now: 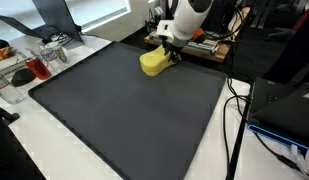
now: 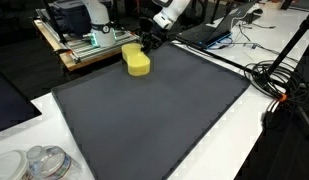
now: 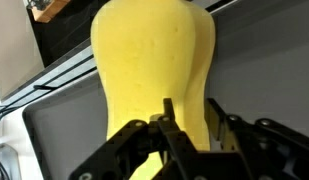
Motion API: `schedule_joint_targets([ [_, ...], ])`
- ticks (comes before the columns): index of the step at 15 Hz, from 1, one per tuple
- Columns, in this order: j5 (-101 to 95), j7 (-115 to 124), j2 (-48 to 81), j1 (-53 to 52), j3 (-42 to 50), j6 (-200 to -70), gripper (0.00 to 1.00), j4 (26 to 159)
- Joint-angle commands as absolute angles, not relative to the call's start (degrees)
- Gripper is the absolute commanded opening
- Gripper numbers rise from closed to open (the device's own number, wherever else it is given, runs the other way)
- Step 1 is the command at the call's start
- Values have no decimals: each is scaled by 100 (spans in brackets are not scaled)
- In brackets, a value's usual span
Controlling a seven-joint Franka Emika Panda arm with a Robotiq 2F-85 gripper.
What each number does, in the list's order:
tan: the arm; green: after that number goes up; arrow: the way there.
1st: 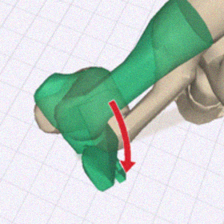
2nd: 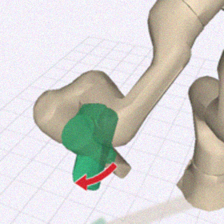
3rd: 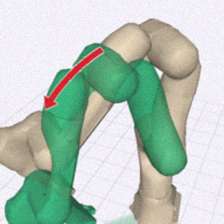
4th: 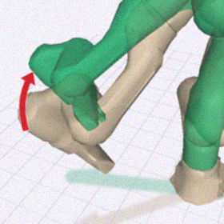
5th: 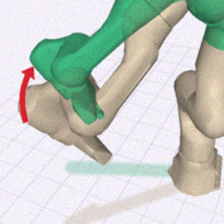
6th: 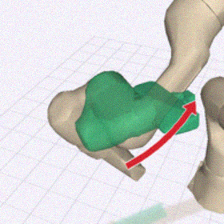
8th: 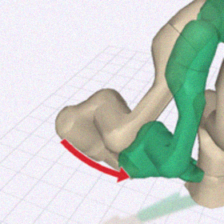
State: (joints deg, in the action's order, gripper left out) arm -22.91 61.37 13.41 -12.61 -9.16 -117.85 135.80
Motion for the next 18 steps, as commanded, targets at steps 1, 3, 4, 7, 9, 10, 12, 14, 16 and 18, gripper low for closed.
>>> schedule_joint_targets([
  [1,-2432,6335,1522,-1433,-779,-11550,35,13374],
  [3,-2443,6367,1580,-1464,-749,-11446,31,13308],
  [4,-2434,6357,1605,-1471,-741,-11423,28,13284],
  [7,-2428,6355,1657,-1494,-720,-11328,24,13209],
  [9,-2428,6358,1700,-1509,-712,-11246,17,13149],
  [10,-2427,6351,1724,-1514,-711,-11209,9,13122],
  [12,-2433,6345,1768,-1523,-708,-11143,0,13075],
  [14,-2427,6326,1796,-1527,-708,-11107,0,13045],
  [16,-2414,6310,1808,-1532,-712,-11076,0,13020],
  [18,-2405,6294,1745,-1538,-715,-11048,0,13030],
])
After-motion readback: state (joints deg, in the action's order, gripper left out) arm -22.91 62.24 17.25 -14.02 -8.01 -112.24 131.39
